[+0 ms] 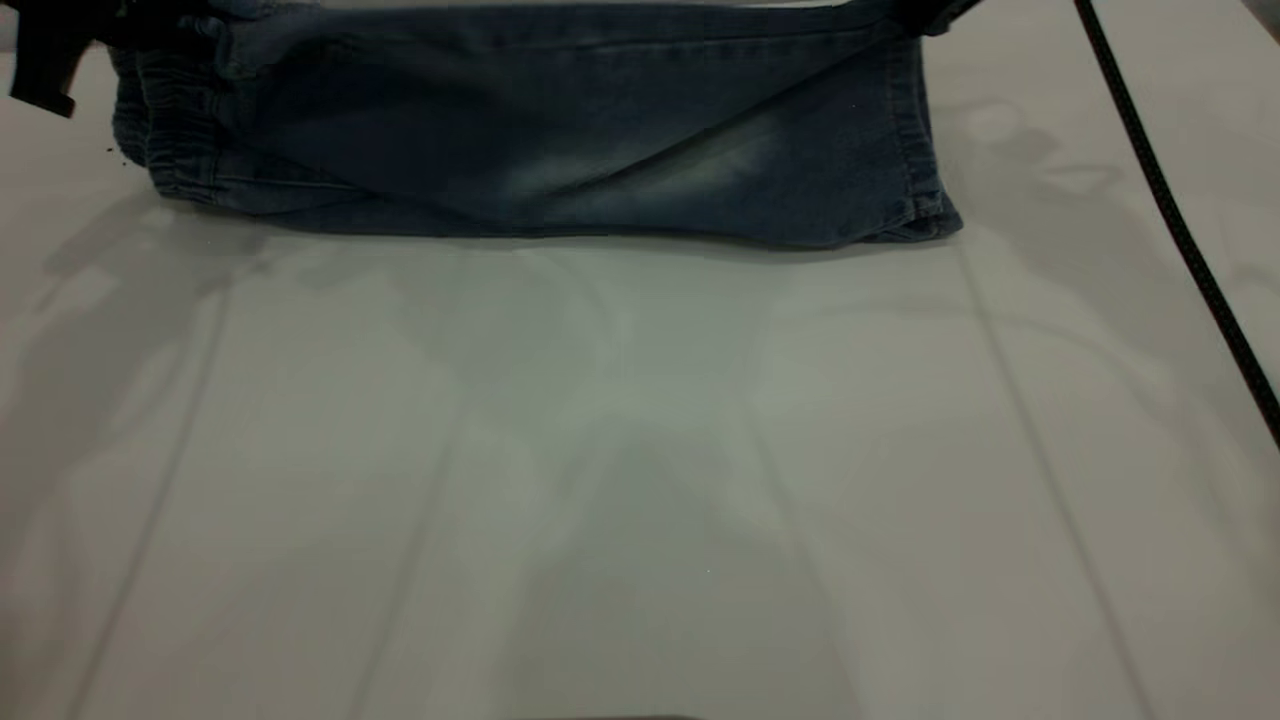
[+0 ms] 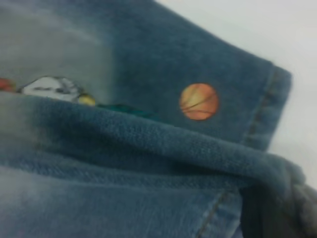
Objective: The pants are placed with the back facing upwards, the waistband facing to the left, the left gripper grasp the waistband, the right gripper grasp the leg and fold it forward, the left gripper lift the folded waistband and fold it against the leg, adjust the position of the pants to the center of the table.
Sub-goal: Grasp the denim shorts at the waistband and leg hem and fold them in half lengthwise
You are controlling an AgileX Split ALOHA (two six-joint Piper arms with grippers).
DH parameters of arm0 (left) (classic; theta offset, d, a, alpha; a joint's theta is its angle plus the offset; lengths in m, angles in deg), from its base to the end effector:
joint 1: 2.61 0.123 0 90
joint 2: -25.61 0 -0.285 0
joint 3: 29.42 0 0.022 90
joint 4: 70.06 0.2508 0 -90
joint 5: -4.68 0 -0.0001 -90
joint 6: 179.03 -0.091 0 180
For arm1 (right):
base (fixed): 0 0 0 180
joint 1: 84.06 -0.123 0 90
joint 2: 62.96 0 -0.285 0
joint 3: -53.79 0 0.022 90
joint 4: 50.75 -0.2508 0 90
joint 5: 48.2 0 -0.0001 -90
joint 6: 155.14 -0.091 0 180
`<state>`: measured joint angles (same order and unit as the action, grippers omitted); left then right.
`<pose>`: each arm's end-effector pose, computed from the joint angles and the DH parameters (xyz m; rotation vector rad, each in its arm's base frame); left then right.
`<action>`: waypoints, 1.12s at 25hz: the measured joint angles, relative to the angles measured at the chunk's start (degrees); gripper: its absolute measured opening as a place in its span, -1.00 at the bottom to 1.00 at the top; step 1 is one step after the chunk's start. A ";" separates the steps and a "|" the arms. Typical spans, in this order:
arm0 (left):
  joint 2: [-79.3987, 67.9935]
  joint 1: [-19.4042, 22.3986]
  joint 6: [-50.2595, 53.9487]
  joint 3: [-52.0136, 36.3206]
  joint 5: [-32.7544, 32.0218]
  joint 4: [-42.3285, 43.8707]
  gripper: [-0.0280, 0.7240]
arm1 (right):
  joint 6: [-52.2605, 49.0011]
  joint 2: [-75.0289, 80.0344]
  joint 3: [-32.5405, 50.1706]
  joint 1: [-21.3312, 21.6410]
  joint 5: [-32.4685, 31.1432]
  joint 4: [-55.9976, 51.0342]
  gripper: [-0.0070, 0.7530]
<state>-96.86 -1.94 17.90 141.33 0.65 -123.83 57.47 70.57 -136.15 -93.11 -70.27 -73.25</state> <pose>0.4201 -0.0003 0.1497 -1.3973 1.9982 -0.6485 0.4622 0.0869 0.1362 -0.5075 2.4569 0.1631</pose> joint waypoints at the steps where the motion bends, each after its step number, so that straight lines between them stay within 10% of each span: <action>1: -0.45 0.00 -0.36 0.00 0.58 -0.56 -0.68 | 0.00 0.07 0.00 0.18 0.52 0.00 -0.86; 9: -2.21 0.00 -8.38 0.53 1.92 -1.43 -0.56 | -0.07 0.26 0.00 0.18 1.85 -2.25 -0.23; 16: -2.21 0.04 -23.91 6.19 -2.13 -1.43 0.18 | -0.18 -0.01 -0.72 0.18 -2.08 -4.48 0.52; 24: -2.21 0.58 -55.58 17.90 -24.25 6.25 0.63 | 0.46 -4.80 -3.92 0.18 -15.48 -11.64 0.55; 27: -2.21 1.83 -55.64 18.84 -31.54 15.20 0.63 | 0.84 -6.65 -3.98 0.18 -20.93 -14.15 0.55; 28: -15.39 5.75 -37.14 22.30 -19.62 31.57 0.63 | -0.18 -17.30 -3.98 0.18 -31.31 -18.69 0.55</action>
<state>-112.25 3.81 -19.25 163.63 -18.96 -92.26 57.29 53.26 -140.13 -92.94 -101.58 -91.94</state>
